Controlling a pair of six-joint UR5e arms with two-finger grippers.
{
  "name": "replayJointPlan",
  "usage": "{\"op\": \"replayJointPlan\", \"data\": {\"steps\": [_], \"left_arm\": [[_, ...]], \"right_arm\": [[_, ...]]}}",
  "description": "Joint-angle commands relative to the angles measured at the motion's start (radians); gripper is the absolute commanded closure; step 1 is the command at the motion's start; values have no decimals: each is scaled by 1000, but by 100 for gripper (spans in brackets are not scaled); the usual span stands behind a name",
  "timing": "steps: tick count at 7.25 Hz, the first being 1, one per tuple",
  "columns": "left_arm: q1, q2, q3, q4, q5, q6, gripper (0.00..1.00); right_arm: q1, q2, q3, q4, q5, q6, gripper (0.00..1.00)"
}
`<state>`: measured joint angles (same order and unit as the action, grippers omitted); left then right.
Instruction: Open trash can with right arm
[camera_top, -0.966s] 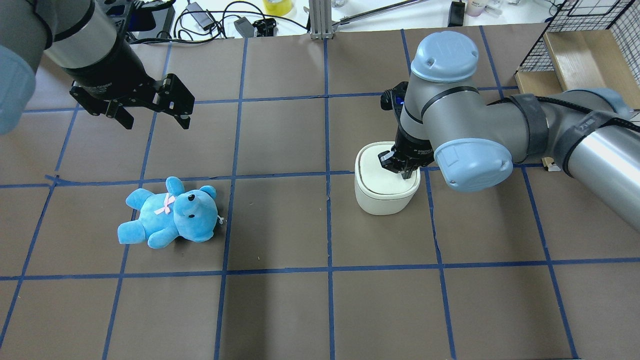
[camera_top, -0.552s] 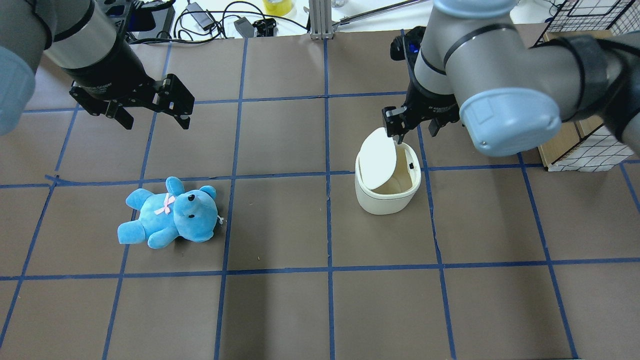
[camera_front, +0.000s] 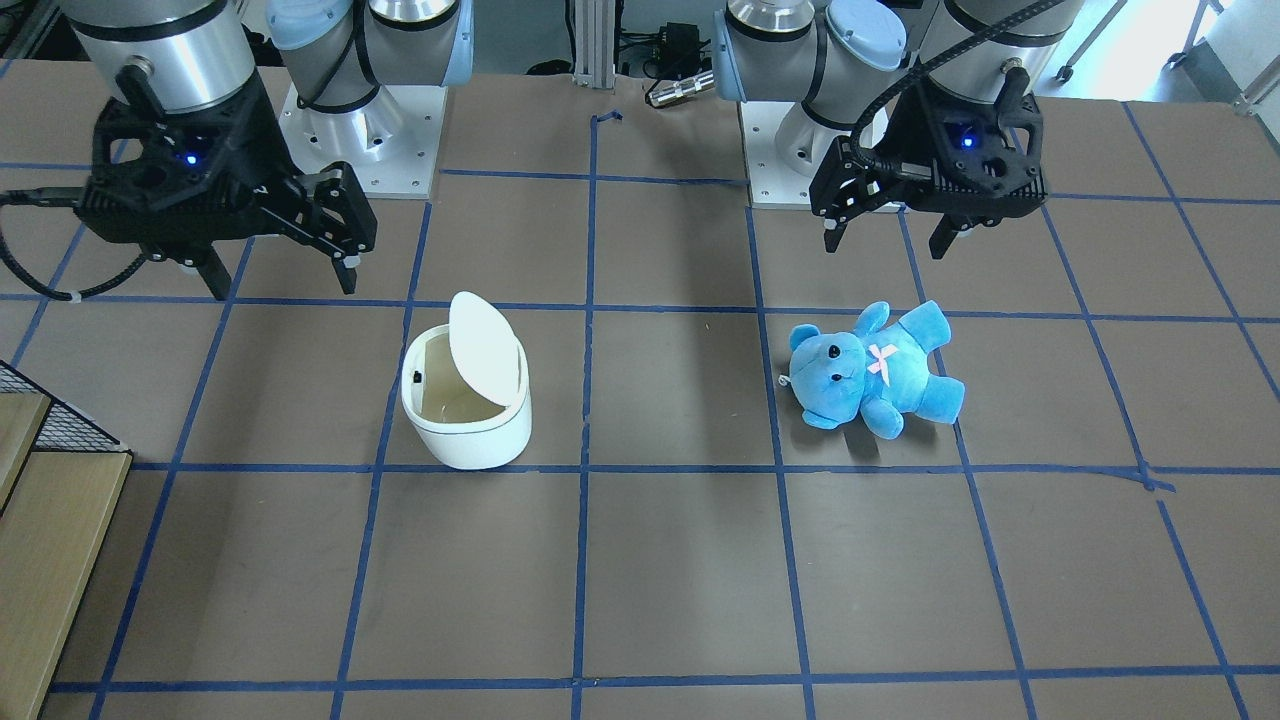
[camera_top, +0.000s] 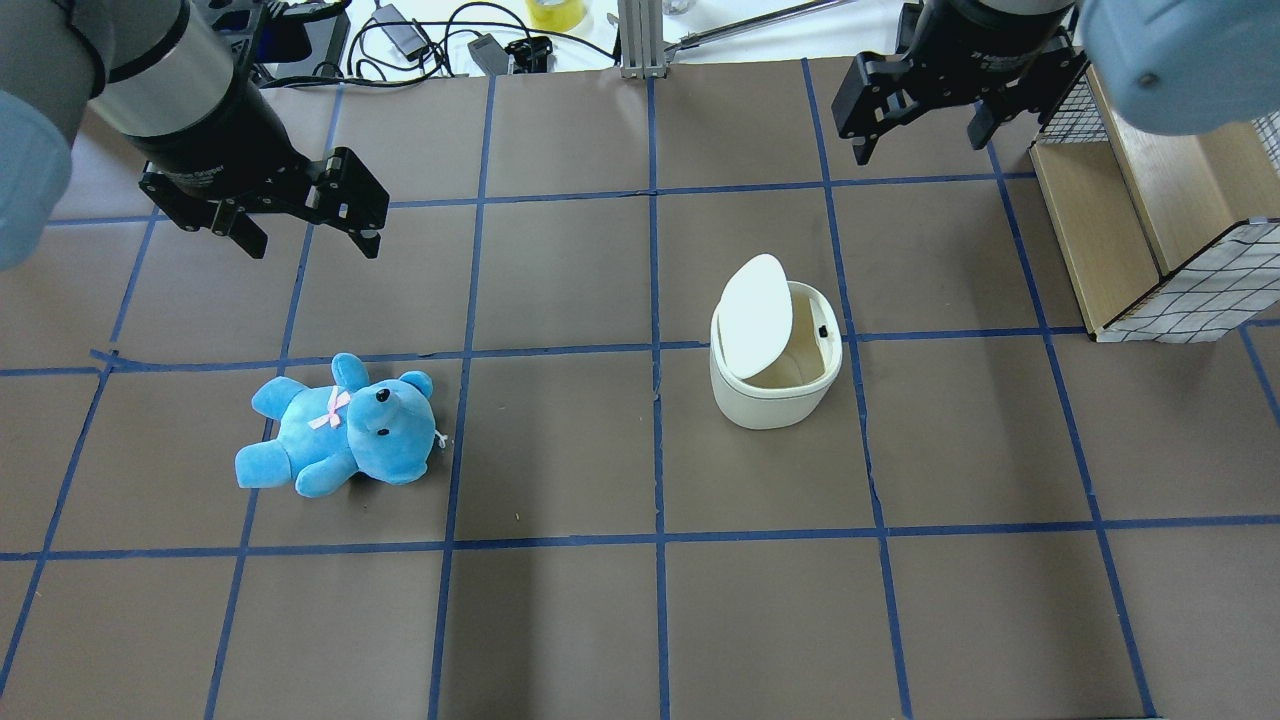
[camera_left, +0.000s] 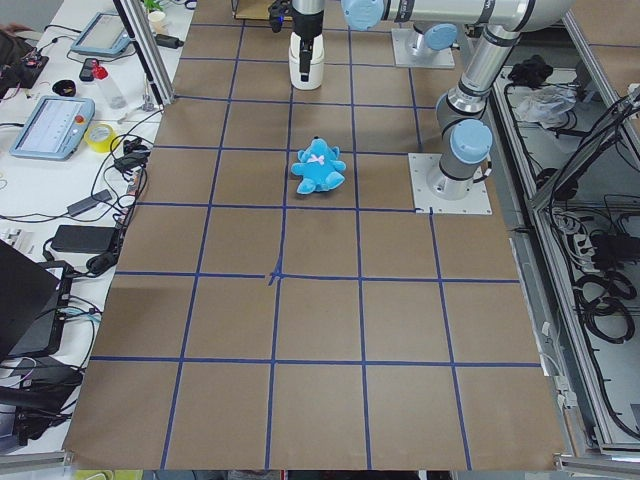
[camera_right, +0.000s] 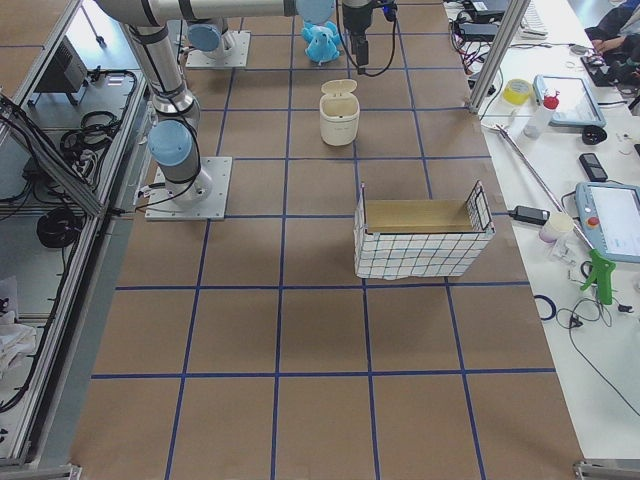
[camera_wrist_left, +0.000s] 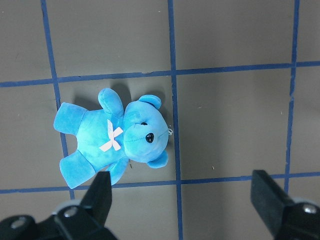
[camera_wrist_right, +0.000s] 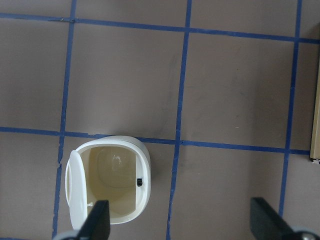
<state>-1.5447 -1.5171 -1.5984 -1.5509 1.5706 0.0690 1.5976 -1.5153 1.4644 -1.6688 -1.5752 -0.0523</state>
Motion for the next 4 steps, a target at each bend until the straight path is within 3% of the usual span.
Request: {"op": "replayJointPlan", "data": {"steps": [1, 4], "left_arm": [[0, 0, 0, 0, 0, 0, 0], [0, 0, 0, 0, -1, 0, 0]], "right_arm": [[-12, 0, -9, 3, 4, 5, 0], [-10, 1, -4, 0, 3, 6, 0]]}}
